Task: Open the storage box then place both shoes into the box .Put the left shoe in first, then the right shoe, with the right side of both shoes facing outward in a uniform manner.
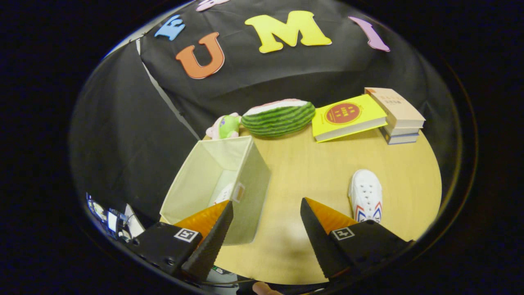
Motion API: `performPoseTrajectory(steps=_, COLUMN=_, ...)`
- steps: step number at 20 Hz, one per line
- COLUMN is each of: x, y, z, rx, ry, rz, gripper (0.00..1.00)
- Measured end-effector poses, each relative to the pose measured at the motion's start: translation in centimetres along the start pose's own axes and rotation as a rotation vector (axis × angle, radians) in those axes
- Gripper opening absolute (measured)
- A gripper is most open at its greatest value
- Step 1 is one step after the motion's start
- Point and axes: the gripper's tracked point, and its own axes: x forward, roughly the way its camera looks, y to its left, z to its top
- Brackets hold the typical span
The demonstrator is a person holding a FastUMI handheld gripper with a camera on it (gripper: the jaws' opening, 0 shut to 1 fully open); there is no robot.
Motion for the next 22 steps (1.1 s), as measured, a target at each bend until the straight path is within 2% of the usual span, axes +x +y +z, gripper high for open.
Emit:
performPoseTrajectory(steps=9, x=-0.4, y=-13.1, z=-3.7, rx=0.032, ry=0.085, rz=-0.136, gripper=1.00)
performPoseTrajectory(steps=15, x=0.1, y=-20.2, z=-6.5, rx=0.066, ry=0.160, rz=-0.191, gripper=1.00)
performPoseTrajectory(steps=22, x=2.0, y=-24.0, z=-9.6, rx=0.081, ry=0.257, rz=-0.190, gripper=0.97)
